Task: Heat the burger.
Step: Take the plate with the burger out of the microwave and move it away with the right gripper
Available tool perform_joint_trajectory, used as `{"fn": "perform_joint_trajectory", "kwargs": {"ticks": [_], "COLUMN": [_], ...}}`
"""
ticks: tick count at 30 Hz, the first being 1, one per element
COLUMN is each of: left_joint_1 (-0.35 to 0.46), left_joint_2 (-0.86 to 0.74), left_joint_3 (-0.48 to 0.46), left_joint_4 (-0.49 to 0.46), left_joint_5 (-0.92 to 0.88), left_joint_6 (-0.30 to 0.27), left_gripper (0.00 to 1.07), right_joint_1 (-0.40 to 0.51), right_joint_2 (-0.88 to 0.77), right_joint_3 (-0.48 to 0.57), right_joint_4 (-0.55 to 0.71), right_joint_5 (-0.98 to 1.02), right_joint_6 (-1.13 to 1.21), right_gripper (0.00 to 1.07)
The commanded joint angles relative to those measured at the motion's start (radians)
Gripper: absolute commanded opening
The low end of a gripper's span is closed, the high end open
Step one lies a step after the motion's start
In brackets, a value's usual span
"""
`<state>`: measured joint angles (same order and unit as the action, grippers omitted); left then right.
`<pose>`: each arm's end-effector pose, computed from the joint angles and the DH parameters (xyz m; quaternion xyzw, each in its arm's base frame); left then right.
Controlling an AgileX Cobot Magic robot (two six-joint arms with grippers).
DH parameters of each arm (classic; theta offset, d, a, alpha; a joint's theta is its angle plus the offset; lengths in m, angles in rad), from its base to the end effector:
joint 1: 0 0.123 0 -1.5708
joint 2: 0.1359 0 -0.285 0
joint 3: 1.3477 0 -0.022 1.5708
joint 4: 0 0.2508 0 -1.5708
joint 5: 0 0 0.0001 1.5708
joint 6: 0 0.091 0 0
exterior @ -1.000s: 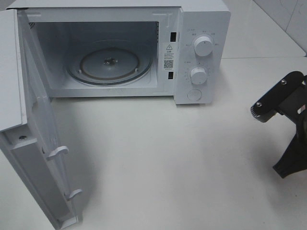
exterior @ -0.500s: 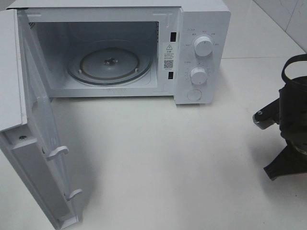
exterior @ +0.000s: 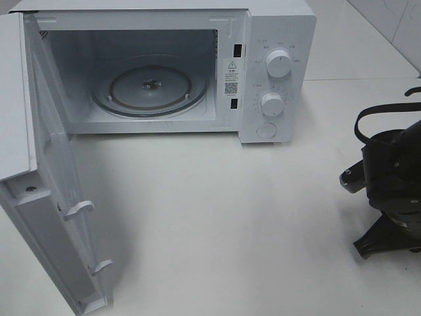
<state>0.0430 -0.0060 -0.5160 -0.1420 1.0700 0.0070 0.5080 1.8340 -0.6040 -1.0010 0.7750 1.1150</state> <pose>-0.0080 -0.0117 0.2816 -0.0114 0.8477 -0.0577 0.5272 0.2275 0.0652 0.0932 -0.1193 0.9429 -0.2968 0.0927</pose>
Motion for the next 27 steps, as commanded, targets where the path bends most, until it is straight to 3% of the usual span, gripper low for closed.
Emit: {"fn": "perform_joint_trajectory", "kwargs": {"ticks": [1,10,15,16,19,27], "left_joint_1": [0.002,0.002,0.002,0.002,0.002,0.002], "left_joint_2": [-0.017,-0.017,-0.017,-0.017,-0.017,-0.017], "left_joint_3": [0.0,0.0,0.0,0.0,0.0,0.0], "left_joint_4": [0.0,0.0,0.0,0.0,0.0,0.0], "left_joint_5": [-0.001,-0.001,-0.001,-0.001,-0.001,-0.001], "left_joint_6": [-0.007,-0.007,-0.007,-0.007,-0.007,-0.007], "left_gripper": [0.98,0.98,0.98,0.98,0.98,0.98], "right_joint_1": [-0.006,-0.006,-0.002,-0.002,-0.002,-0.002], "right_joint_2": [0.019,0.027,0.025,0.017,-0.012,-0.175], "right_joint_3": [-0.003,-0.003,-0.003,-0.003,-0.003,-0.003], "right_joint_4": [-0.043,-0.03,-0.009,0.009,0.034,0.142], "right_joint_5": [0.061,0.018,0.022,0.024,0.024,0.022], "right_joint_6": [0.01,0.01,-0.007,-0.02,-0.04,-0.129], "right_gripper": [0.05,0.15,0.31,0.38,0.44,0.46]}}
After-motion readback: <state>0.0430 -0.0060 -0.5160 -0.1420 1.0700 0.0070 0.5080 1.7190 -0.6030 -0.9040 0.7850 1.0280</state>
